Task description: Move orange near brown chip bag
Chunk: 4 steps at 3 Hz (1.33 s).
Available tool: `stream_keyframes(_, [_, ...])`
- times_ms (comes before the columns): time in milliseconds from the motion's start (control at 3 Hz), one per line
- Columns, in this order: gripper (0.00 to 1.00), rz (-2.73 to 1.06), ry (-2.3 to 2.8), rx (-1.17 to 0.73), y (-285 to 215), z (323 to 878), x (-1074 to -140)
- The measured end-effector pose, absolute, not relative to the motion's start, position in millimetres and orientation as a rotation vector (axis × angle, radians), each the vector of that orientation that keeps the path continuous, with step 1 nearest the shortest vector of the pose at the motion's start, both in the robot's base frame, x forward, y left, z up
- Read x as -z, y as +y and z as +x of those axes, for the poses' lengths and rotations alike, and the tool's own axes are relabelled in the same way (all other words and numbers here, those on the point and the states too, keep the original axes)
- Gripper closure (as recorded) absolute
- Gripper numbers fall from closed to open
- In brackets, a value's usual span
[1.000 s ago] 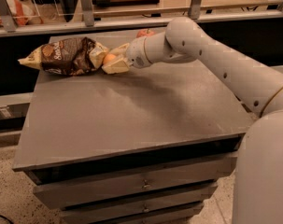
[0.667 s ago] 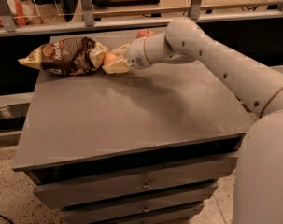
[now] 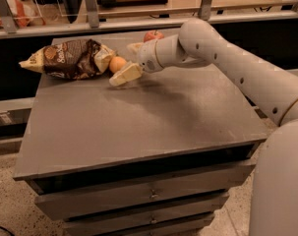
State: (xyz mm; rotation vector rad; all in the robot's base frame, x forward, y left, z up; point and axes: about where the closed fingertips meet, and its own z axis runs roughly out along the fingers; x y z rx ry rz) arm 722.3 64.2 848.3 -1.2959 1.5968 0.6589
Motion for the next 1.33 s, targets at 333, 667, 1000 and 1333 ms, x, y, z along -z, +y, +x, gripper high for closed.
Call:
stream_keyframes(333, [0.0, -1.286, 1.588, -0.659, 59.6, 720.1, -855.2])
stream_keyframes(667, [0.0, -1.276, 1.593, -0.65, 44.8, 714.5, -860.8])
stream_keyframes(1000, [0.0, -1.269, 1.649, -0.605, -1.5, 699.8, -861.9])
stream_keyframes(1333, [0.0, -1.269, 1.65, -0.605, -2.5, 699.5, -861.6])
